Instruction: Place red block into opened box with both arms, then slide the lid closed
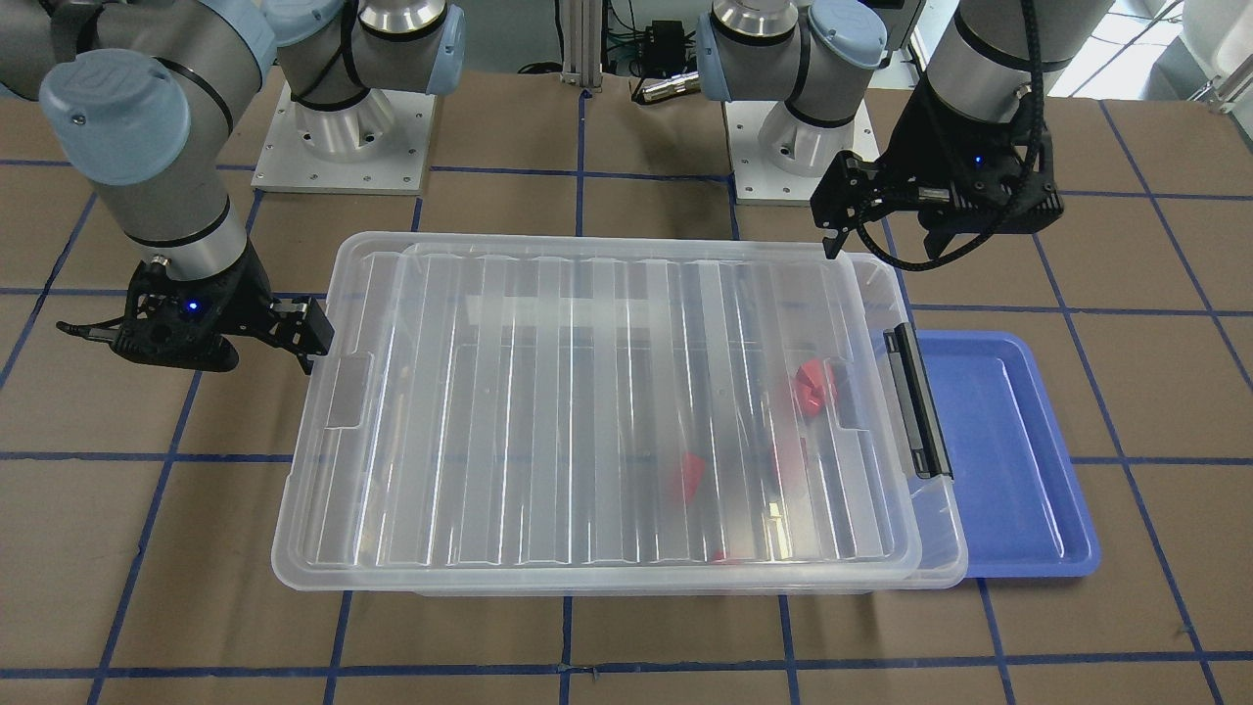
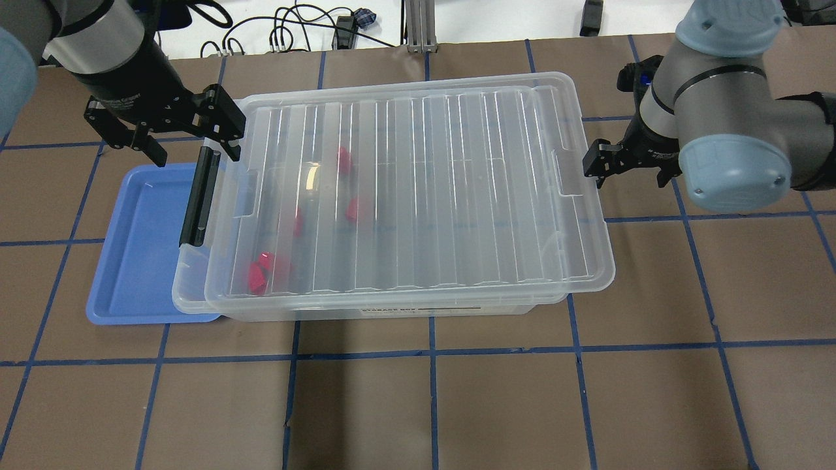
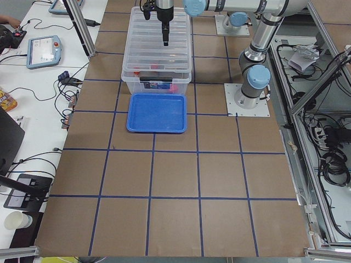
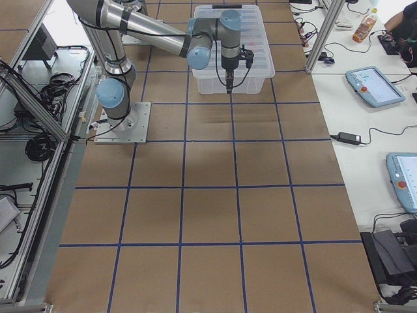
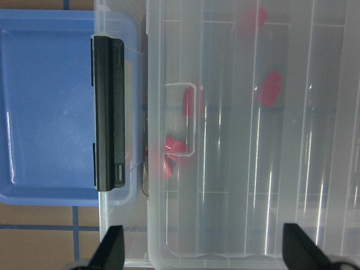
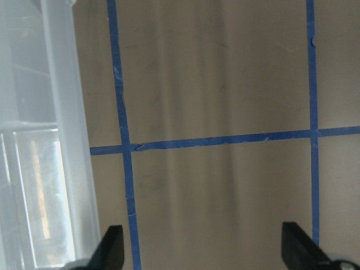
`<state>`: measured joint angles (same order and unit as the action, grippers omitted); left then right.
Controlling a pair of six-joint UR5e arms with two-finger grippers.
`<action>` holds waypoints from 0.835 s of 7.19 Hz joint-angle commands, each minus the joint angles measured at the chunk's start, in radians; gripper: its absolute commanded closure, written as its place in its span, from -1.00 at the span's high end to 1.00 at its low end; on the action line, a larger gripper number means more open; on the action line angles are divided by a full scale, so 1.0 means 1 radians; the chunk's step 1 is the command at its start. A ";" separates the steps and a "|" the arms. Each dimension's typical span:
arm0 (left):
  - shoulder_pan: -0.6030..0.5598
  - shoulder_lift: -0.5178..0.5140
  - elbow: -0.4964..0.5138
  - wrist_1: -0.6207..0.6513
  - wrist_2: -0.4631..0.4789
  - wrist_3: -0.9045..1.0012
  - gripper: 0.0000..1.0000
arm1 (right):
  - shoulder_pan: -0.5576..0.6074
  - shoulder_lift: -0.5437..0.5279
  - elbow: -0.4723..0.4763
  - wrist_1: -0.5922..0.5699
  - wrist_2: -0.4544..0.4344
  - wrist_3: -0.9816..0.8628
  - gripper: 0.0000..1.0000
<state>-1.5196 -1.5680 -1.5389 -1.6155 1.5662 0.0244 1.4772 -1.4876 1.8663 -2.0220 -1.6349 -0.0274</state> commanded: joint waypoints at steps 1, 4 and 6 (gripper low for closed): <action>-0.028 -0.007 -0.001 0.002 0.001 0.003 1.00 | 0.003 0.001 -0.006 0.000 0.004 0.003 1.00; -0.044 -0.009 -0.003 0.002 0.001 0.002 1.00 | 0.000 -0.014 -0.057 0.057 0.006 0.001 1.00; -0.045 -0.010 -0.001 0.002 0.001 0.000 1.00 | 0.012 -0.028 -0.224 0.292 0.009 0.004 1.00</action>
<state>-1.5637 -1.5776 -1.5407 -1.6138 1.5677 0.0251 1.4806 -1.5059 1.7428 -1.8729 -1.6288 -0.0254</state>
